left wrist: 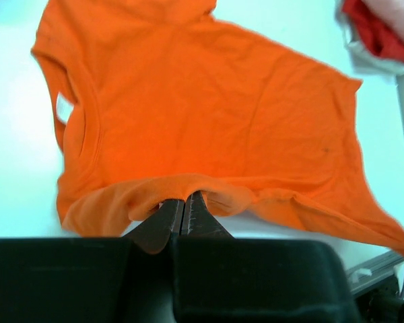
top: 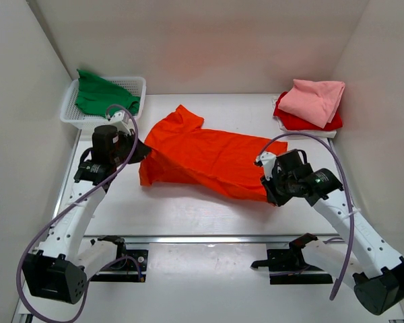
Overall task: Fold and stack the t-shirts
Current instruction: Flatten out the tshirt
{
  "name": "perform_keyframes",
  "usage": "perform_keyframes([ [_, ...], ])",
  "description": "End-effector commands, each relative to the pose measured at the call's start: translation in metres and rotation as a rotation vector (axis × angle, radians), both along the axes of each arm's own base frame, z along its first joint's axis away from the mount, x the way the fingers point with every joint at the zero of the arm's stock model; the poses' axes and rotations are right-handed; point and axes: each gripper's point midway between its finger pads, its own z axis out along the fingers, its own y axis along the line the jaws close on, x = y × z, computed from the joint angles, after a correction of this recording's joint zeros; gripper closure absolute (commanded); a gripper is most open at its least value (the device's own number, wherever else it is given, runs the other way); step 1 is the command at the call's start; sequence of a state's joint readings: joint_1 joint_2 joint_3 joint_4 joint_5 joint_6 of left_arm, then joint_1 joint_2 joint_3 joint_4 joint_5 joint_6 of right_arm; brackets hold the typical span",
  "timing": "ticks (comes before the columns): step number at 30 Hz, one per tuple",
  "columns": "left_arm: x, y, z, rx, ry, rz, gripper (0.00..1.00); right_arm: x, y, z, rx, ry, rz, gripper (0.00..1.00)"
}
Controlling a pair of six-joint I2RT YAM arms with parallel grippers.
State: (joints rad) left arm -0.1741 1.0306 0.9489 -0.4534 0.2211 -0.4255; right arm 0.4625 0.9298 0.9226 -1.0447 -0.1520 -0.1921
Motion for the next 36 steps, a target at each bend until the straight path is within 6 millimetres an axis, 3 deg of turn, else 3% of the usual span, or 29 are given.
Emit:
perform_keyframes([
  [1, -0.016, 0.005, -0.009, 0.032, 0.012, 0.002, 1.0, -0.002, 0.005, 0.027, 0.064, -0.051, 0.02, 1.0],
  [4, -0.022, 0.007, -0.005, 0.033, -0.002, -0.002, 1.0, -0.006, 0.005, 0.031, 0.069, -0.065, 0.023, 1.0],
  [8, -0.035, 0.01, 0.045, 0.02, -0.15, 0.003, 1.0, 0.0, -0.008, 0.056, 0.072, -0.174, -0.027, 1.0],
  [11, -0.041, 0.004, 0.103, 0.012, -0.266, -0.028, 1.0, 0.015, -0.022, 0.112, 0.121, -0.363, -0.066, 1.0],
  [14, -0.048, 0.0, 0.166, -0.03, -0.404, -0.05, 1.0, 0.015, -0.019, 0.166, 0.196, -0.532, -0.048, 1.0],
  [19, -0.085, -0.009, 0.275, -0.129, -0.644, -0.101, 1.0, 0.008, -0.009, 0.23, 0.3, -0.686, 0.026, 1.0],
  [20, -0.09, -0.009, 0.284, -0.129, -0.665, -0.103, 1.0, 0.004, -0.006, 0.25, 0.332, -0.733, 0.045, 1.0],
  [22, -0.113, -0.005, 0.321, -0.14, -0.753, -0.107, 1.0, -0.005, -0.005, 0.282, 0.364, -0.824, 0.07, 1.0],
  [25, -0.135, 0.004, 0.356, -0.164, -0.835, -0.088, 1.0, -0.023, -0.003, 0.32, 0.412, -0.931, 0.11, 1.0],
  [28, -0.148, 0.007, 0.382, -0.187, -0.892, -0.088, 1.0, -0.024, 0.001, 0.348, 0.442, -0.986, 0.137, 1.0],
  [29, -0.147, 0.008, 0.388, -0.189, -0.9, -0.082, 1.0, -0.016, 0.003, 0.351, 0.442, -0.98, 0.138, 1.0],
  [30, -0.139, 0.005, 0.387, -0.178, -0.892, -0.083, 1.0, -0.018, 0.004, 0.361, 0.445, -1.006, 0.149, 1.0],
  [33, -0.119, 0.001, 0.389, -0.141, -0.882, -0.068, 1.0, 0.008, 0.006, 0.369, 0.42, -1.024, 0.142, 1.0],
  [36, -0.087, -0.004, 0.369, -0.09, -0.839, -0.056, 1.0, 0.045, 0.009, 0.354, 0.379, -0.974, 0.145, 1.0],
])
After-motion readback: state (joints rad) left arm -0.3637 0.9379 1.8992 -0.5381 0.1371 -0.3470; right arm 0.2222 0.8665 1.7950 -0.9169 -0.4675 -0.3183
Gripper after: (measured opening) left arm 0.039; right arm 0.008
